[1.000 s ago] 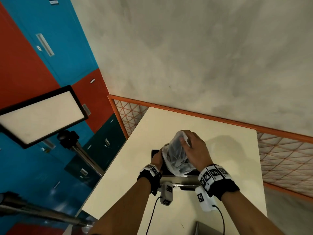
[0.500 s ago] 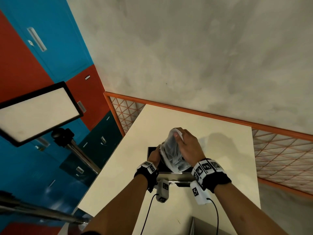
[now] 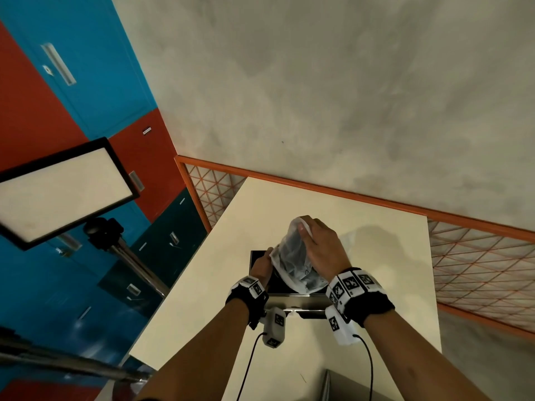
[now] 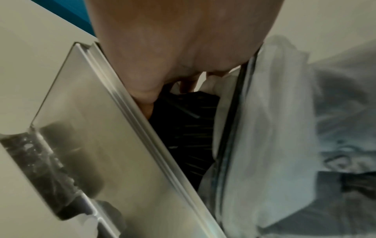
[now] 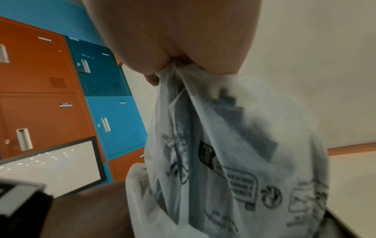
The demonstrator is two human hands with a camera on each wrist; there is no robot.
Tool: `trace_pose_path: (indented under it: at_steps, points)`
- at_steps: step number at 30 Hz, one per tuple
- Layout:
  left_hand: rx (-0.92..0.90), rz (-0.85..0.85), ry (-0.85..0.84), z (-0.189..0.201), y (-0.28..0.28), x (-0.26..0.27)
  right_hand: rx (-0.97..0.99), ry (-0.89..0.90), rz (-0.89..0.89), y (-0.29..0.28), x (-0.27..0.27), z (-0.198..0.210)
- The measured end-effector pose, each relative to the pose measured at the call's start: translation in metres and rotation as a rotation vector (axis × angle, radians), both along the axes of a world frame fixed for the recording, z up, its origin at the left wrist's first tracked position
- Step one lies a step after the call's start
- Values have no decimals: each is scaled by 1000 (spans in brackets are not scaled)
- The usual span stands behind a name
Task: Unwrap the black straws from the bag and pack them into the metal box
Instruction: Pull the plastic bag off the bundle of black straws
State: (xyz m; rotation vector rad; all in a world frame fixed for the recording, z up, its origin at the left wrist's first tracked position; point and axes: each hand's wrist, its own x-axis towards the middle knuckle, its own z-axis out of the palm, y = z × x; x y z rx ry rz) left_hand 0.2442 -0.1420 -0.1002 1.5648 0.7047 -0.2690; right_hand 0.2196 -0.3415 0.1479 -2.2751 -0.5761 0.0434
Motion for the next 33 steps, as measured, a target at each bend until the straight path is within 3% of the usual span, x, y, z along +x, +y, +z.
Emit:
trace_pose_path:
  at_steps: [3, 8, 13, 15, 18, 21, 25, 27, 31, 33]
  points:
    - [313, -262, 9, 79, -16, -25, -124, 60, 26, 2, 2, -7]
    - [465, -348, 18, 102, -14, -34, -118, 10, 10, 2, 7, -1]
    - [577, -371, 87, 127, -16, -57, -373, 122, 188, 8, 7, -10]
    - [602, -397, 78, 138, -18, -69, -318, 148, 163, 9, 8, -10]
    - [639, -523, 16, 156, -19, -88, -80, 234, 66, 3, 9, -5]
    - [630, -586, -104, 159, -21, -100, -59, 216, 87, -17, 10, -4]
    - [614, -605, -255, 144, -24, -109, -455, 94, 38, -51, 7, -12]
    - [639, -600, -280, 138, -28, -109, -522, 130, 6, -61, 2, -24]
    - [609, -567, -361, 134, -36, -102, -313, 201, -13, -52, -9, -48]
    - [616, -569, -359, 134, -36, -100, -215, 292, -110, -38, -14, -55]
